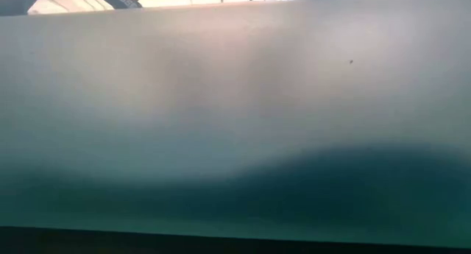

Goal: Fold microfiber towels
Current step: Fold the green microfiber cloth into the bin

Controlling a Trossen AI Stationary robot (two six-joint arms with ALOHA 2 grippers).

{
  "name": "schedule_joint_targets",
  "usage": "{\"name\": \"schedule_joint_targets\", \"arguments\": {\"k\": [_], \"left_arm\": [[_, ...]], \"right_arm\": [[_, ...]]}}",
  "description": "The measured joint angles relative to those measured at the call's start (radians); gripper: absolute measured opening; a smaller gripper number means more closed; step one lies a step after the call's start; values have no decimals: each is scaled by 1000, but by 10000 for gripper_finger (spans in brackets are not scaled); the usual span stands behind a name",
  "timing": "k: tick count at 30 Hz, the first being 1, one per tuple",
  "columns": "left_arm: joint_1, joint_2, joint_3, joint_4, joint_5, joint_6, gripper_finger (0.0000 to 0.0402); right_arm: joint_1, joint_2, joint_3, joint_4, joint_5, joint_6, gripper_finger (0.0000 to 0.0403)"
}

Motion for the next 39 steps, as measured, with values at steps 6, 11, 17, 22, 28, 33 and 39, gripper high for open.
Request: {"name": "schedule_joint_targets", "arguments": {"k": [6, 11, 17, 22, 28, 33, 39], "left_arm": [[11, 0, 0, -15, 26, -2, 150], [22, 0, 0, -16, 52, -8, 150], [48, 0, 0, -12, 76, -31, 150], [61, 0, 0, -10, 82, 6, 150], [62, 0, -1, 10, 95, 43, 150], [65, 0, -1, 5, 86, 46, 150], [97, -1, -1, -19, 69, 85, 150]], "right_arm": [[-84, 40, 0, -19, 1, -4, 139], [-131, 69, 0, -22, 3, -25, 139], [-160, 100, 0, -24, 2, -22, 139], [-157, 139, 0, -35, -3, -22, 139], [-156, 155, 0, -58, 4, -22, 139], [-162, 144, 0, -58, 4, -22, 139], [-163, 140, 0, -77, 27, -21, 139]]}}
